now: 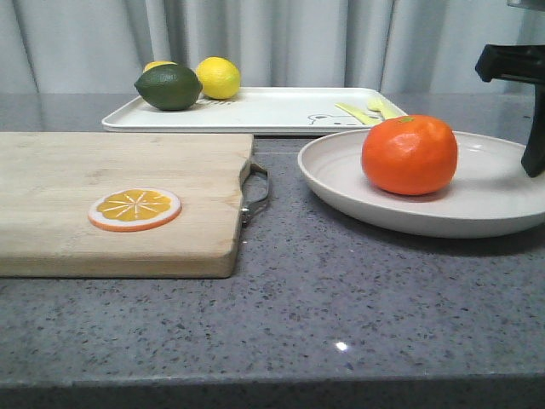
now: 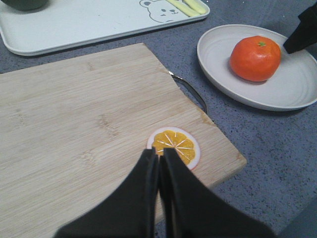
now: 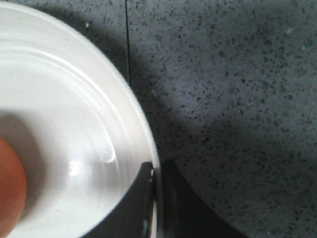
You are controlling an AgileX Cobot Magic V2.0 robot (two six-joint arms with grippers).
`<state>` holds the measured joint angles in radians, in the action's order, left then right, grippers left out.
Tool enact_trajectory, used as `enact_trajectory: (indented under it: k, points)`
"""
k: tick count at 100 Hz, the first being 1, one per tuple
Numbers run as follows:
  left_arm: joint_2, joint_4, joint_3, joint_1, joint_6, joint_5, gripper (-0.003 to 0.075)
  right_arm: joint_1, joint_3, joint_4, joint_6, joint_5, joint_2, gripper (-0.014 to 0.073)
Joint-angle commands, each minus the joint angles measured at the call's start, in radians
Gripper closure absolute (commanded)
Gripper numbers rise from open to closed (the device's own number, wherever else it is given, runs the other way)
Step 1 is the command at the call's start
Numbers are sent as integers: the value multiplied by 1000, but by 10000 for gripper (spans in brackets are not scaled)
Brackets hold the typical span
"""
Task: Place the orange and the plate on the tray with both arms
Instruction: 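Lift the plate with the right gripper and carry it over the tray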
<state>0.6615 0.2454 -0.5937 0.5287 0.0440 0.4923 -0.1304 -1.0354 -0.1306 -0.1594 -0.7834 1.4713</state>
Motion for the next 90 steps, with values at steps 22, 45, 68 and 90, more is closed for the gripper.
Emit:
enact_trajectory:
  k: [22, 45, 68, 90]
  points:
    - [-3, 11, -27, -6, 0, -73, 739, 3, -26, -52, 10, 30, -30, 654]
    - [-3, 11, -27, -6, 0, -73, 739, 6, -36, -118, 20, 62, -41, 654]
    - [-3, 11, -27, -6, 0, -71, 739, 6, -147, -173, 57, 50, -36, 654]
    - [-3, 11, -27, -6, 0, -71, 739, 6, -312, -212, 81, 6, 52, 654]
